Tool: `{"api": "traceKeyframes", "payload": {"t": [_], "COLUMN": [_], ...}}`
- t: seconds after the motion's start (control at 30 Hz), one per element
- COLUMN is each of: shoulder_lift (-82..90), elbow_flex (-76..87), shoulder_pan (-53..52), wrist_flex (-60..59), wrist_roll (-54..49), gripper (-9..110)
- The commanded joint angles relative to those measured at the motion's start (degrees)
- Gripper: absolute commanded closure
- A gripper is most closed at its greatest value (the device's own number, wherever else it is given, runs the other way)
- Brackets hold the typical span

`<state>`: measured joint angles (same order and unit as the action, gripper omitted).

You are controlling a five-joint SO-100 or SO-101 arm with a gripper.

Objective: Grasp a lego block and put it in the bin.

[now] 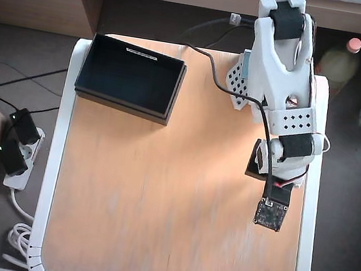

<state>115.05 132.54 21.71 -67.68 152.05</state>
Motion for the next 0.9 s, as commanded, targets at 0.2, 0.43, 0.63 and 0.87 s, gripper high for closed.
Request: {"api": "traceKeyframes", "payload": {"t": [0.2,0.43,0.63,0.87], "shoulder_lift": [-3.1,-4.8,-5.8,-7.2], "elbow_flex": [-8.1,-8.0,-8.0,-7.8], "shoulder_pan": [-0.3,-0.3,-0.5,-0.6], "wrist_flex": [5.4,7.1,7.9,9.2], "wrist_roll": [-0.3,-0.4,-0.3,-0.5], "gripper": [78,78,78,79]}}
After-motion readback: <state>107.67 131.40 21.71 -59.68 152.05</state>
